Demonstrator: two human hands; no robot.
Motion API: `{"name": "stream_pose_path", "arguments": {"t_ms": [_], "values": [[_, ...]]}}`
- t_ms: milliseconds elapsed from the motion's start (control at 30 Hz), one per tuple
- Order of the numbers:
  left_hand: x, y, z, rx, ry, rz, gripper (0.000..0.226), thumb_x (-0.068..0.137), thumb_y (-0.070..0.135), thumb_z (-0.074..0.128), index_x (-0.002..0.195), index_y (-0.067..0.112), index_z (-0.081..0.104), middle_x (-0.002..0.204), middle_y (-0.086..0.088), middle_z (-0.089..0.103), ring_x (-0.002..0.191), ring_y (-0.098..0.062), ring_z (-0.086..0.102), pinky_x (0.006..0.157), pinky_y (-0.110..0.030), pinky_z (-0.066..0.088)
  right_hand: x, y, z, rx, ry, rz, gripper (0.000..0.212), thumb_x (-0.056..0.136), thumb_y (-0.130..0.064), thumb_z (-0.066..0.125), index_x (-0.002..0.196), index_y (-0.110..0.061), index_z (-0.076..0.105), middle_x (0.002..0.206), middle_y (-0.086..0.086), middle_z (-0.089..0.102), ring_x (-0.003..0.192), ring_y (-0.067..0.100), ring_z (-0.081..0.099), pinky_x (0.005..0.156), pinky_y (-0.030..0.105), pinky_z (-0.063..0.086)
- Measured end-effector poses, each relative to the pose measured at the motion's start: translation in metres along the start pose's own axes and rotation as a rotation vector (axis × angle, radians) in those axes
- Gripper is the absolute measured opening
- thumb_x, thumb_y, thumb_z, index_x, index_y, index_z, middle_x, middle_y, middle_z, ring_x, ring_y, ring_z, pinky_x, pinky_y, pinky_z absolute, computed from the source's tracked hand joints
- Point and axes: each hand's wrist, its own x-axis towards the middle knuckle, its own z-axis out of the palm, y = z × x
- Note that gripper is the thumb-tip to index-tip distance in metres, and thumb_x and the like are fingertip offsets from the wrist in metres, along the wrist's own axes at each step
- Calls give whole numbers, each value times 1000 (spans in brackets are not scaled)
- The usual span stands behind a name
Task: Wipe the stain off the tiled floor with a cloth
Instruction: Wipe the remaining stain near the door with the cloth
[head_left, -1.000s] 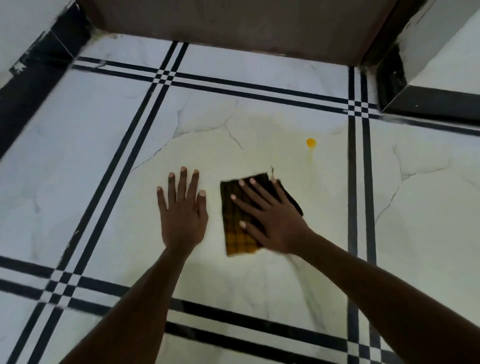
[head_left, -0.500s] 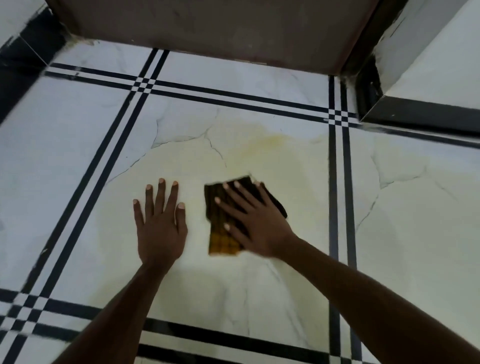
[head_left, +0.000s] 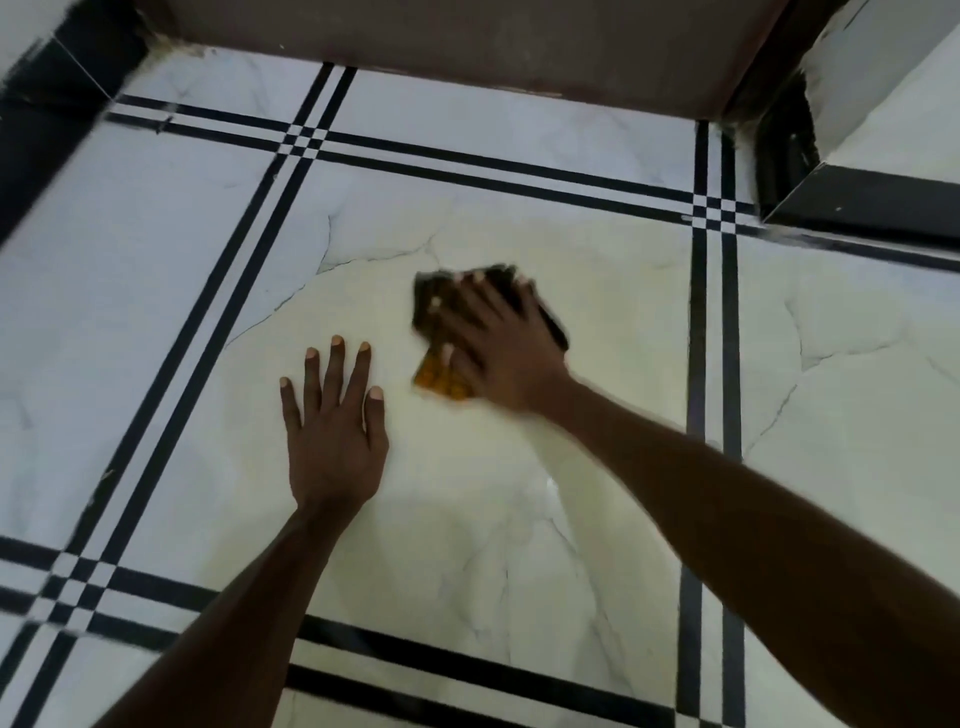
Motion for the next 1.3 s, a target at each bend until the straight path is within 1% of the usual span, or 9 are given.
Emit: {"name": "stream_pose_path", "arguments": {"t_ms": [67, 167, 300, 433, 667, 767, 967, 1200, 1300], "values": [[0, 0, -1, 3, 5, -9, 57, 109, 46, 14, 164, 32, 15, 174, 3, 8, 161, -21, -1, 130, -54, 3, -66, -38, 8, -37, -24, -194, 60, 108, -53, 26, 165, -34, 23, 175, 5, 14, 163, 30, 6, 126, 67, 3], [0, 2, 0, 7, 7, -11, 56, 109, 45, 16, 164, 31, 15, 173, 2, 9, 161, -22, 0, 130, -54, 4, -136, -5, 3, -11, -68, -259, 63, 107, -58, 32, 166, -39, 15, 176, -2, 6, 164, 23, 0, 129, 61, 3], [1, -2, 4, 7, 10, 4, 56, 110, 43, 18, 164, 31, 15, 174, 2, 8, 161, -23, 0, 130, -55, 3, -80, 72, -1, -22, 4, 74, 62, 106, -59, 23, 164, -41, 14, 175, 4, 16, 163, 29, 12, 124, 67, 16], [1, -2, 2, -14, 30, 21, 54, 111, 41, 19, 163, 29, 19, 173, 1, 13, 161, -24, 4, 130, -54, 1, 18, 36, 3, 47, 13, 365, 67, 104, -60, 15, 166, -35, 13, 176, 8, 9, 163, 32, 3, 125, 69, 2], [-6, -9, -21, -585, 13, -113, 58, 109, 46, 20, 157, 20, 39, 162, 2, 42, 156, -11, 23, 131, -37, 1, -33, -127, 29, 80, 46, 91, 64, 105, -56, 20, 164, -32, 26, 175, 7, 17, 163, 31, 9, 126, 65, 6], [-5, -24, -46, -738, -98, -78, 53, 110, 45, 24, 151, 21, 47, 158, 2, 47, 152, -13, 34, 131, -41, 16, -90, -181, 36, 80, -8, -113, 60, 107, -54, 24, 163, -34, 28, 174, 6, 19, 163, 32, 8, 126, 66, 5], [-33, -90, -57, -443, -179, 83, 49, 110, 33, 33, 151, 11, 48, 165, -11, 35, 158, -27, 21, 130, -44, 17, -169, -164, 39, 48, -64, -450, 60, 109, -56, 31, 165, -38, 22, 176, -2, 11, 164, 23, 3, 129, 59, 8], [-50, -94, -32, -268, -108, 154, 58, 107, 40, 23, 160, 17, 32, 171, -7, 18, 160, -28, 5, 128, -39, 2, -88, -119, 34, 28, 52, 133, 64, 105, -58, 20, 164, -34, 26, 174, 5, 19, 163, 29, 13, 126, 65, 12], [-48, -92, -34, -315, -131, 123, 62, 105, 44, 19, 159, 17, 34, 171, -7, 19, 161, -28, 6, 128, -43, 3, -81, -170, 37, 36, 62, 96, 65, 105, -55, 17, 165, -29, 26, 174, 9, 20, 162, 33, 10, 127, 65, 7]]}}
